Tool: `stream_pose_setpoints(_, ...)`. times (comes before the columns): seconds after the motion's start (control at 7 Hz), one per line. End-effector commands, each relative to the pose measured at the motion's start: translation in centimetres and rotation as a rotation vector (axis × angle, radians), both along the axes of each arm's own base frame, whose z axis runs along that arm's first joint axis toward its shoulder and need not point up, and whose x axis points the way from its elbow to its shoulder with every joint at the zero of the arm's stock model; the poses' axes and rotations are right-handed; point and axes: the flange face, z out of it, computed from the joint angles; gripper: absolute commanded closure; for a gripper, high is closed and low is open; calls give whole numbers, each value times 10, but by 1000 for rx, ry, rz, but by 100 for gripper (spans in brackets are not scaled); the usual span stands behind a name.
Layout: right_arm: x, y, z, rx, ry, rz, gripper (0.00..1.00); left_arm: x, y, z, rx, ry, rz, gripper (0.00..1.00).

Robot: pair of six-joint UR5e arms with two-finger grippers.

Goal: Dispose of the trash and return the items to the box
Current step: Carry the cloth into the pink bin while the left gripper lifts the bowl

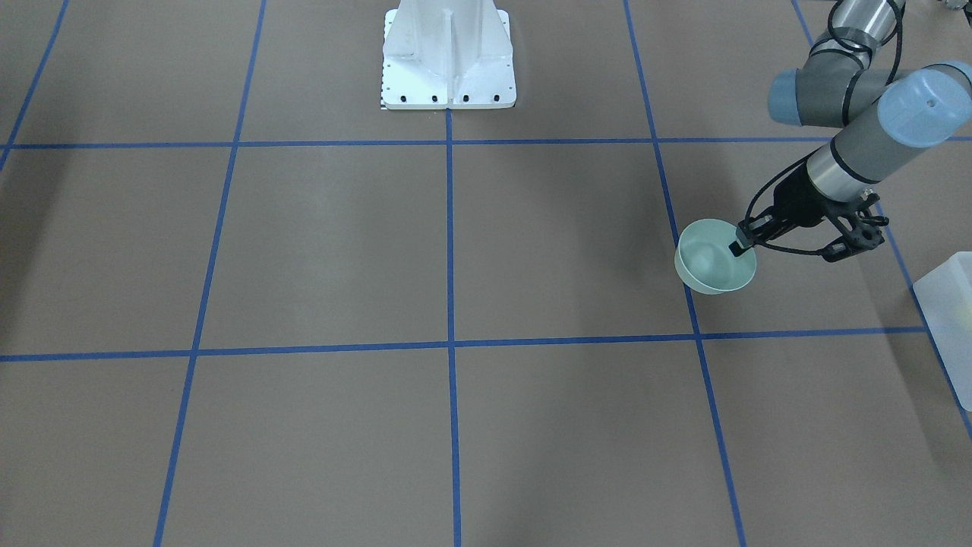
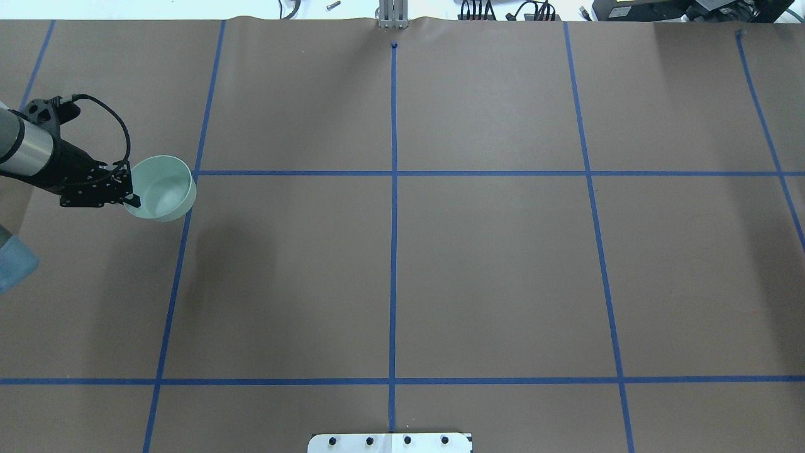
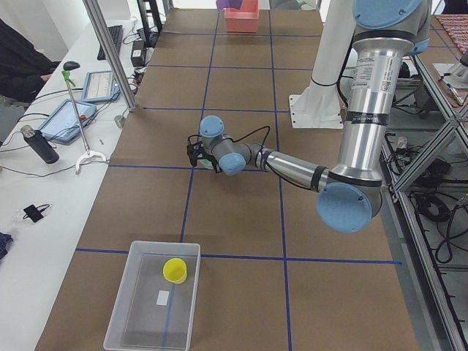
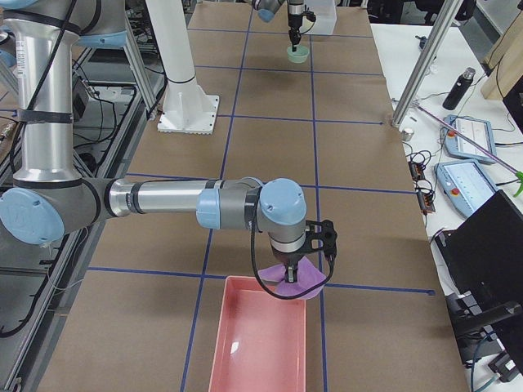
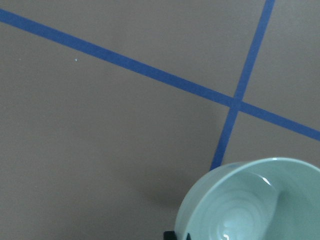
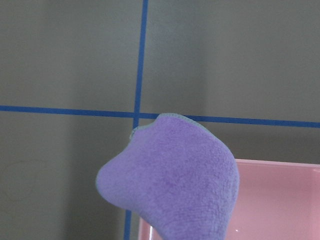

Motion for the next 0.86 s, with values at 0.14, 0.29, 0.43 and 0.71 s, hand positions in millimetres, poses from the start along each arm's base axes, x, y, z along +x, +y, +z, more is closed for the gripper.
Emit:
stream_pose_setpoints(0.14, 8, 27, 115, -133, 32, -103, 100, -59, -43, -27, -53, 11, -72, 100)
stream_pose_setpoints(0.29, 7, 34, 131, -143, 23, -129, 100, -82, -53, -19, -33, -9, -78, 100)
stream_pose_setpoints(0.43, 10, 38, 130, -143, 27, -119, 91, -104, -66, -18, -27, -52, -67, 100)
stream_pose_setpoints(0.71, 14, 18, 111, -118, 27, -95, 0, -188, -88, -14, 5, -98, -126, 100)
